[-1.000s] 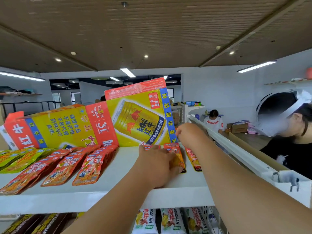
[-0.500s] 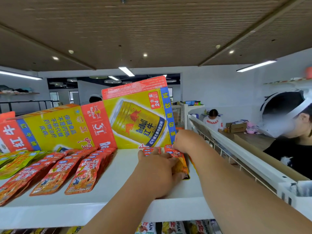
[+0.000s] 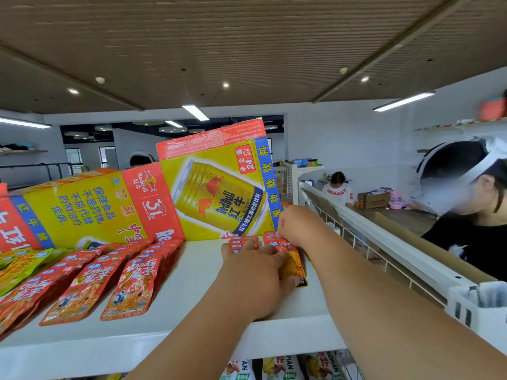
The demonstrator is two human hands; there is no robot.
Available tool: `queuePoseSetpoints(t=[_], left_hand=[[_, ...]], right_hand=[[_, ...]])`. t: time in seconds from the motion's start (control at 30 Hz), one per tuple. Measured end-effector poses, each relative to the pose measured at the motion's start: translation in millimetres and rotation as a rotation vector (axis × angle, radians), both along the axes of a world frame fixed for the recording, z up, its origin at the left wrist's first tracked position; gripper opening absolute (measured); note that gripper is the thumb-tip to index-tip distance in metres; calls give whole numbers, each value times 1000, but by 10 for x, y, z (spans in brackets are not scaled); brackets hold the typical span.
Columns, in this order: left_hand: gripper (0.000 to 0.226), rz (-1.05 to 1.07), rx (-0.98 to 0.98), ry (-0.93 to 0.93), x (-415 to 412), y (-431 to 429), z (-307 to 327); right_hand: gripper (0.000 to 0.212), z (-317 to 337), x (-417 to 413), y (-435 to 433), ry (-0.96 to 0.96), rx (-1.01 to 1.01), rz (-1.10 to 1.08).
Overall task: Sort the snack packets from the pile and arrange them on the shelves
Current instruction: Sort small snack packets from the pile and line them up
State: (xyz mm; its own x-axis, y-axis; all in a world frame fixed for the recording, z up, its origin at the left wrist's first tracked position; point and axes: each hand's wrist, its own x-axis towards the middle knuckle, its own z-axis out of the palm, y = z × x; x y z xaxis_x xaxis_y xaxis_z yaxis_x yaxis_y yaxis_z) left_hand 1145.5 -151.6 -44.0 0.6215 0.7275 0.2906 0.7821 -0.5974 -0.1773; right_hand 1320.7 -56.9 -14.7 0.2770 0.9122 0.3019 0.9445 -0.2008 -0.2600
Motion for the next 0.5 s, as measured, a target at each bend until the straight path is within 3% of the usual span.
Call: queuePoseSetpoints(t=[0.5], left_hand=[[65, 7, -9, -4, 7, 10, -7]], right_hand=[[18, -10, 40, -51, 29, 0, 9]])
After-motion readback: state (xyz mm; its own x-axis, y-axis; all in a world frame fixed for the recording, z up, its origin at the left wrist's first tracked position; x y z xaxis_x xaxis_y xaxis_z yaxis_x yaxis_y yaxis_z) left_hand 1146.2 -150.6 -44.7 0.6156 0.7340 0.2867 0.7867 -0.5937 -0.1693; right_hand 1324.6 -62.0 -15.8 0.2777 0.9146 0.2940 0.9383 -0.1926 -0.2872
